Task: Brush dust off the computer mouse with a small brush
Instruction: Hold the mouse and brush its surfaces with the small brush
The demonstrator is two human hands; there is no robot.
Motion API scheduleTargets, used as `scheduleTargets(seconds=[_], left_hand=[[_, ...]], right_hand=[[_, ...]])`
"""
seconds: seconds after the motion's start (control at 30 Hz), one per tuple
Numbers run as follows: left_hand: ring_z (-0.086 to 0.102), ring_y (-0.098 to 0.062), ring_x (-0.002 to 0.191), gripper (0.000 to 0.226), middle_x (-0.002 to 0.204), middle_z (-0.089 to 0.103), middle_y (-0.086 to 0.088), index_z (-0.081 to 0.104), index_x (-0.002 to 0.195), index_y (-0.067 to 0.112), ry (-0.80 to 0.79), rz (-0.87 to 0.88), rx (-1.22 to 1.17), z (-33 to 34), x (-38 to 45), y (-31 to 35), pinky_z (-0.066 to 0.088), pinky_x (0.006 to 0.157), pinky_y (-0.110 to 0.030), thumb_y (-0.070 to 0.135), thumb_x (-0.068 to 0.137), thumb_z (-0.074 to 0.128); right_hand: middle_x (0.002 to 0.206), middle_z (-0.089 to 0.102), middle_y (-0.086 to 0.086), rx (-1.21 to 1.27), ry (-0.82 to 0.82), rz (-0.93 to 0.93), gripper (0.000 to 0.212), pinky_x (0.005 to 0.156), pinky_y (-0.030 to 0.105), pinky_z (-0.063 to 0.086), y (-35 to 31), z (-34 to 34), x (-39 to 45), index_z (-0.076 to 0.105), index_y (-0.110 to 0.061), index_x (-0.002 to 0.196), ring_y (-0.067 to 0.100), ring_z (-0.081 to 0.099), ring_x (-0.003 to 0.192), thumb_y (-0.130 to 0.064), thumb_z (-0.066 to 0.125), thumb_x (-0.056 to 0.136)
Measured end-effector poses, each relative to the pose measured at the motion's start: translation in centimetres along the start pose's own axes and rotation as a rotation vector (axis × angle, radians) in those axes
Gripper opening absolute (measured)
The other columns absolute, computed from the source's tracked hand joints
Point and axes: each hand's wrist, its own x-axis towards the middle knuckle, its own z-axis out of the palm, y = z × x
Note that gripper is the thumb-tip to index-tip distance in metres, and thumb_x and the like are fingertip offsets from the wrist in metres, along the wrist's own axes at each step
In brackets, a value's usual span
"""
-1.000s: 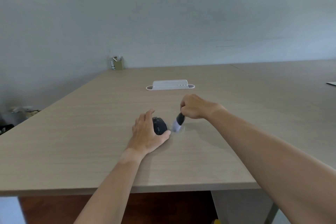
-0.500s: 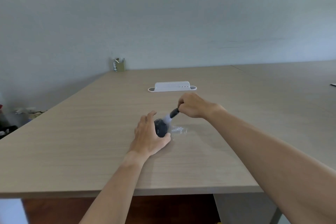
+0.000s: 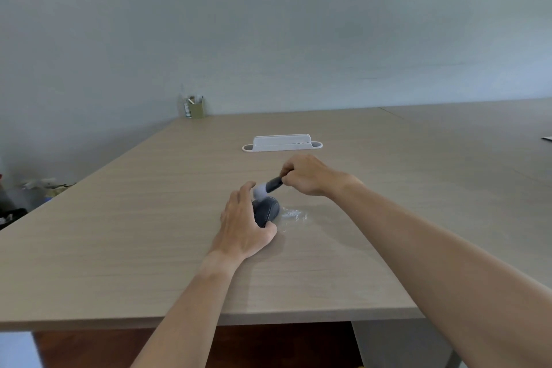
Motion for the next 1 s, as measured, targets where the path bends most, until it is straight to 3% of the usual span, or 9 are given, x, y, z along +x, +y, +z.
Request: scheduleTargets(seconds=[0.1,0.2,0.27,0.37,0.47,0.67,0.83,1.0], left_hand=[[0.046,-0.019,0.114,0.085,0.117,0.04,0.005,0.027,0.143,0.027,-0.017,0.0,-0.009,-0.1,-0.1,0.0,0.038,0.104,-0.039,0.028,0.068,0.067],[0.047,-0.022,0.113,0.082,0.115,0.041,0.004,0.027,0.141,0.03,-0.027,-0.01,-0.013,0.0,0.0,0.0,0.042,0.099,-0.041,0.028,0.068,0.063],[0.046,-0.023,0.115,0.08,0.116,0.042,0.002,0.027,0.14,0.029,-0.022,-0.015,0.004,0.1,0.0,-0.1,0.04,0.1,-0.039,0.028,0.069,0.063],[0.043,-0.022,0.119,0.078,0.121,0.046,0.001,0.03,0.14,0.026,0.012,-0.002,0.058,0.3,0.2,-0.1,0.033,0.103,-0.036,0.037,0.072,0.068],[0.042,-0.022,0.121,0.078,0.123,0.047,0.002,0.03,0.14,0.025,0.012,-0.009,0.064,0.4,0.3,-0.3,0.031,0.104,-0.034,0.038,0.073,0.068],[0.042,-0.024,0.121,0.076,0.115,0.048,0.001,0.029,0.139,0.027,0.003,-0.014,0.066,0.3,0.2,-0.2,0.031,0.099,-0.032,0.029,0.073,0.065],[0.042,-0.023,0.12,0.077,0.112,0.047,0.005,0.029,0.138,0.03,-0.018,-0.022,0.032,0.2,0.3,-0.3,0.032,0.097,-0.031,0.029,0.069,0.064],[0.041,-0.022,0.123,0.076,0.117,0.05,0.003,0.029,0.139,0.028,-0.015,-0.008,0.036,0.2,0.2,-0.4,0.027,0.098,-0.029,0.024,0.071,0.063]], right_hand=[[0.102,0.072,0.014,-0.075,-0.082,0.005,0.027,0.085,0.043,0.054,-0.1,0.4,-0.3,0.074,-0.006,0.09,0.035,0.064,0.099,-0.012,0.05,0.078],[0.088,0.067,0.013,-0.238,-0.094,0.067,0.019,0.066,0.038,0.05,0.3,-0.7,-0.5,0.066,-0.007,0.075,0.037,0.062,0.083,-0.018,0.051,0.073],[0.087,0.066,0.014,-0.245,-0.048,0.087,0.018,0.061,0.034,0.045,0.4,-1.2,-0.4,0.065,-0.008,0.074,0.036,0.061,0.08,-0.014,0.048,0.075],[0.099,0.071,0.015,-0.056,-0.006,0.021,0.028,0.081,0.043,0.052,0.0,-0.9,-0.1,0.073,-0.005,0.089,0.035,0.064,0.098,-0.01,0.048,0.078],[0.107,0.072,0.011,-0.061,-0.076,-0.008,0.028,0.089,0.041,0.052,-0.3,0.1,-0.2,0.076,-0.011,0.096,0.03,0.062,0.102,-0.007,0.051,0.083],[0.095,0.073,0.017,-0.23,-0.069,0.062,0.037,0.083,0.049,0.057,0.8,-1.2,-0.1,0.073,-0.005,0.084,0.037,0.068,0.091,-0.015,0.042,0.066],[0.107,0.072,0.013,-0.06,-0.051,0.003,0.03,0.088,0.04,0.051,-0.5,-0.4,0.0,0.076,-0.006,0.097,0.029,0.062,0.102,-0.006,0.05,0.083],[0.103,0.071,0.016,-0.244,-0.104,0.049,0.033,0.086,0.047,0.056,0.4,-0.5,-0.3,0.075,-0.004,0.094,0.037,0.066,0.098,-0.006,0.046,0.079]])
